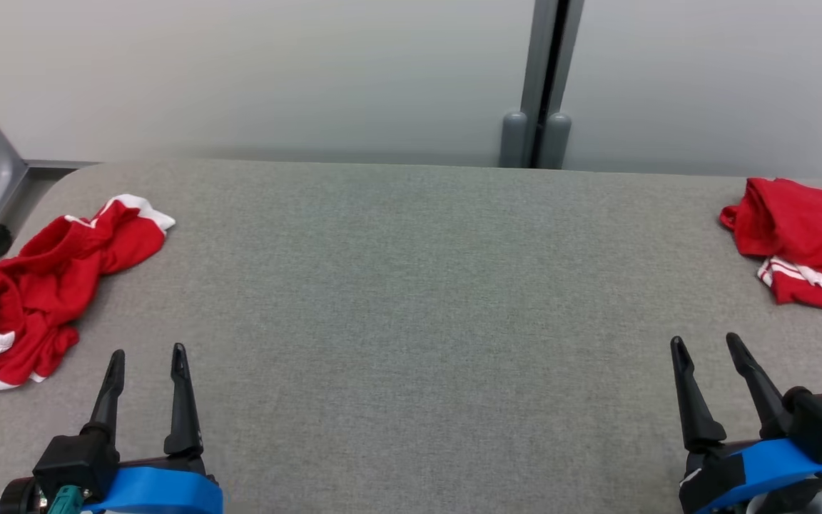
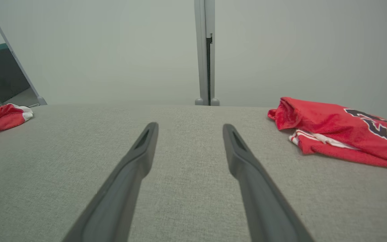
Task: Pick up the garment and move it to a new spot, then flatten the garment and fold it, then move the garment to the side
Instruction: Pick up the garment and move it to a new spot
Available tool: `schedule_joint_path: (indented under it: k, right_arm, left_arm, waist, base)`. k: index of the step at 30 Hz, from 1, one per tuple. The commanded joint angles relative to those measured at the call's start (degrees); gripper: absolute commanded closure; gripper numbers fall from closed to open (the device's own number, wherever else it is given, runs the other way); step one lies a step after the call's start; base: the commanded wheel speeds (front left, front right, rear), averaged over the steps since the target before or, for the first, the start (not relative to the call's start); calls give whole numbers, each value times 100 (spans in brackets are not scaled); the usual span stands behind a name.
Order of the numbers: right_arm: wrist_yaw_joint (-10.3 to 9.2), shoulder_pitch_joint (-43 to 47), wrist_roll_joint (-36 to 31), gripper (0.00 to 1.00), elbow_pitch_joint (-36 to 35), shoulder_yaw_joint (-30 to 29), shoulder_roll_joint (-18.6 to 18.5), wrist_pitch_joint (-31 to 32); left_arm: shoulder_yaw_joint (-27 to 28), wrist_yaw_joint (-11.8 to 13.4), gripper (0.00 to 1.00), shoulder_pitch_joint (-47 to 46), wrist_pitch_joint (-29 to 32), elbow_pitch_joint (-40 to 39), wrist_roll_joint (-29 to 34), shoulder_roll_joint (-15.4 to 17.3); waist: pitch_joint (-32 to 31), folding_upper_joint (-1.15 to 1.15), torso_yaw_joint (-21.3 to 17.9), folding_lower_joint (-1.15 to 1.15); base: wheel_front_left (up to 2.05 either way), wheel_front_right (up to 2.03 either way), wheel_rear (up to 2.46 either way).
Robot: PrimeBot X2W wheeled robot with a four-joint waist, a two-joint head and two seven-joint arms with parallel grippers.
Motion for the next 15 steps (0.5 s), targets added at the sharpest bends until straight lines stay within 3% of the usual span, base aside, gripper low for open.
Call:
schedule_joint_path:
  k: [1, 15]
  right_arm:
    - [1, 79, 30, 0, 38, 21, 6, -29]
    - [1, -10, -12, 0, 168, 180, 4, -29]
  left_arm:
    - [14, 32, 0, -75, 1, -5, -16, 38]
    - [158, 177, 0, 14, 88, -130, -83, 179]
  waist:
    - [40, 0, 130, 0]
    - [13, 0, 1186, 0]
  base:
    - [0, 0, 0]
    - [0, 0, 0]
